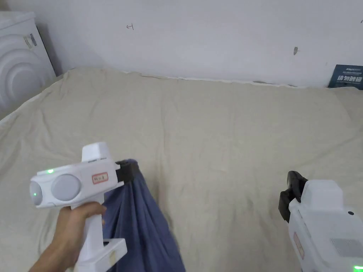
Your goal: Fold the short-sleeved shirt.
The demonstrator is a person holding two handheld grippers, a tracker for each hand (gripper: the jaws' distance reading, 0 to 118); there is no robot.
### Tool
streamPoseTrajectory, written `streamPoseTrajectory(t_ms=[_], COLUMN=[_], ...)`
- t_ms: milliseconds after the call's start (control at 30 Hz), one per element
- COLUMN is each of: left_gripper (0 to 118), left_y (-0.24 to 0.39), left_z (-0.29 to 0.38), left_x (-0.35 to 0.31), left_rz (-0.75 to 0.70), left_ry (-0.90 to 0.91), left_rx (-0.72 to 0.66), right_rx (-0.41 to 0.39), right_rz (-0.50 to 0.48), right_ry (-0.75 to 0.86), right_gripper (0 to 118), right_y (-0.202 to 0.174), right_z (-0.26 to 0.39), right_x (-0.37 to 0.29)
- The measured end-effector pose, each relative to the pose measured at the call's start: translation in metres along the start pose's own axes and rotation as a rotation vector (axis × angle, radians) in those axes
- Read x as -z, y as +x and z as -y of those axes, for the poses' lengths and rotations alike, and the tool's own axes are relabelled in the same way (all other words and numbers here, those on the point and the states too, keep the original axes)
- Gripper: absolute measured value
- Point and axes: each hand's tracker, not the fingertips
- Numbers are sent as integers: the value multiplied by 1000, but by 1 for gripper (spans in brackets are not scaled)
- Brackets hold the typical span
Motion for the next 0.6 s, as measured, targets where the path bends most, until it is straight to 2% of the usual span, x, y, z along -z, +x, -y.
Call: streamPoseTrajectory(t_ms=[300, 433, 600], left_gripper=[4, 4, 4], left_y=[138, 196, 247], left_z=[-97, -102, -68], left_x=[-5, 13, 57], left_rz=[230, 283, 349], left_ry=[104, 89, -4], left_rx=[218, 356, 426], right_rx=[-12, -10, 2], right_rz=[74, 119, 180], right_ry=[57, 68, 60], right_gripper=[1, 1, 1], right_y=[37, 58, 85], right_z=[-12, -13, -9], right_x=[-23, -30, -38])
